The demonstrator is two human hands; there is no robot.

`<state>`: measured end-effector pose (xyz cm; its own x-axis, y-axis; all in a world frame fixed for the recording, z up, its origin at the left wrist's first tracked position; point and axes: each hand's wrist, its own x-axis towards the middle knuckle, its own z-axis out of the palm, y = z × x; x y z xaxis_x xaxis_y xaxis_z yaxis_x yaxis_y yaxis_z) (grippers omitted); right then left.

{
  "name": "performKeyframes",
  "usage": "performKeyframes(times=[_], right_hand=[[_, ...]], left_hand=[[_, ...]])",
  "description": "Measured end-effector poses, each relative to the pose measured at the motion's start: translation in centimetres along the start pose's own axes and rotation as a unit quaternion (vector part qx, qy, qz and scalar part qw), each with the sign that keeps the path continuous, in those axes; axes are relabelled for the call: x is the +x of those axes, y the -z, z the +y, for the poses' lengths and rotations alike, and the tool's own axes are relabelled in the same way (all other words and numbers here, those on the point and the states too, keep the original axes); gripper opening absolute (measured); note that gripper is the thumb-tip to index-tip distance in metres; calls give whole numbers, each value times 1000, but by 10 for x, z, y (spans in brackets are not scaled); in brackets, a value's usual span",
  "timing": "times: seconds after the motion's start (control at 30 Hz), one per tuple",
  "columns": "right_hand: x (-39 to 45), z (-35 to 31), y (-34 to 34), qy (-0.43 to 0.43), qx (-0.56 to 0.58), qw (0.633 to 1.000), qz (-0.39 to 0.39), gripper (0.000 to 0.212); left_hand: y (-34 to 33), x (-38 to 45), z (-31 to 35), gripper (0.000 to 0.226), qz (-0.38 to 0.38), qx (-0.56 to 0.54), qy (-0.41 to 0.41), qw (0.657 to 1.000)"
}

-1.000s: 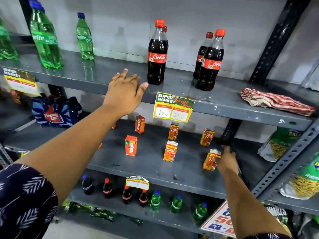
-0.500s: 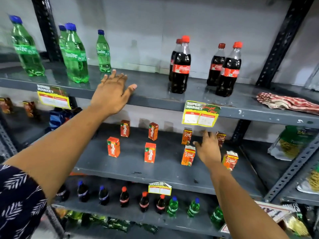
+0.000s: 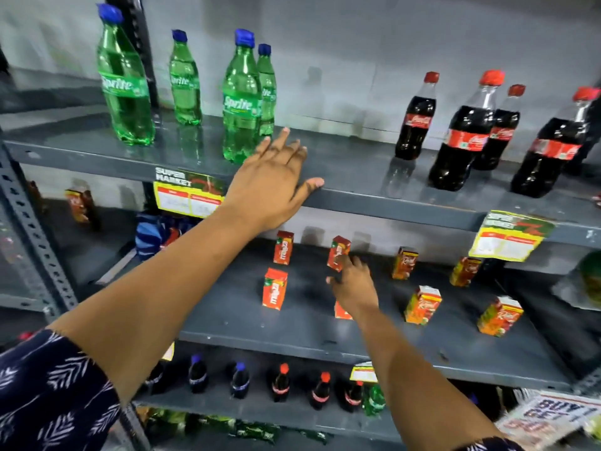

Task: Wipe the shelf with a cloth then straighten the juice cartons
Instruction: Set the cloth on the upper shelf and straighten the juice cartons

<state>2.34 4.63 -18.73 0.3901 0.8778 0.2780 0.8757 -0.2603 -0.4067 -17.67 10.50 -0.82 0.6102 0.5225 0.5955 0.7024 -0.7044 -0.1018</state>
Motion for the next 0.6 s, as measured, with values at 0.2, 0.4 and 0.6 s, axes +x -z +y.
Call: performKeyframes(times=[0.2, 0.4, 0.6], right_hand=[[15, -60, -44, 27, 56, 992, -112, 46], [26, -78, -80, 13, 40, 985, -167, 47], [33, -72, -89, 1, 63, 983, -171, 40]], left_hand=[[3, -4, -29, 72, 13, 11, -2, 1000], [-5, -9, -31, 71, 34, 24, -17, 999], [-6, -10, -31, 72, 44, 18, -15, 999]])
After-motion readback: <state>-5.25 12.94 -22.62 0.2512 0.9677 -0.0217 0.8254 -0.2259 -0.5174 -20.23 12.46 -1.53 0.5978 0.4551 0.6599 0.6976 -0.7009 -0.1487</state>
